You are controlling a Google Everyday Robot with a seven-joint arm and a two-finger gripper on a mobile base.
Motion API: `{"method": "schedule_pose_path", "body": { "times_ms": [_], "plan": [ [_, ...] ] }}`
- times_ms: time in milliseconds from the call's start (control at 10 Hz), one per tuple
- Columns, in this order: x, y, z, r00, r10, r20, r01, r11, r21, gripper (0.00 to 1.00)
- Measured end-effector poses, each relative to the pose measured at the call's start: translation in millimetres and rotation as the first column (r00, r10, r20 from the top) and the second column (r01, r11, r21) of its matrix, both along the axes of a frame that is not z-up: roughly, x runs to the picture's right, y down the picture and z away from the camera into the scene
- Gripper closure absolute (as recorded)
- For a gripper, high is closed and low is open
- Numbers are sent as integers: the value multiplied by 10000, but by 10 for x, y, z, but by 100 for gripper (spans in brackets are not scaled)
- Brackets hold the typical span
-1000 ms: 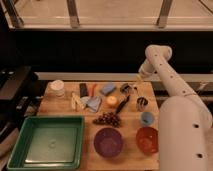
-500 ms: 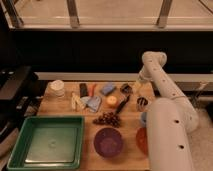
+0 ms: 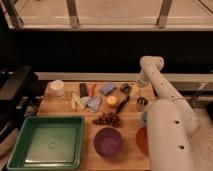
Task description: Place fork in paper cup
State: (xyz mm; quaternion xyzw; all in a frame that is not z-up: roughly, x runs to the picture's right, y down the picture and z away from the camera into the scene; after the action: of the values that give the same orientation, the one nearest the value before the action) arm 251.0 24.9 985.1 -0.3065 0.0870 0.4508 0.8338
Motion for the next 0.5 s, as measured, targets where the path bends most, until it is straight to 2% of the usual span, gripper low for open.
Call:
{"method": "schedule_pose_path", "body": {
  "times_ms": [300, 500],
  "plan": [
    [8, 53, 53, 9999, -136, 84, 132, 9989, 455, 20],
    [-65, 137, 97, 9985, -457, 303, 438, 9972, 604, 20]
  ]
}}
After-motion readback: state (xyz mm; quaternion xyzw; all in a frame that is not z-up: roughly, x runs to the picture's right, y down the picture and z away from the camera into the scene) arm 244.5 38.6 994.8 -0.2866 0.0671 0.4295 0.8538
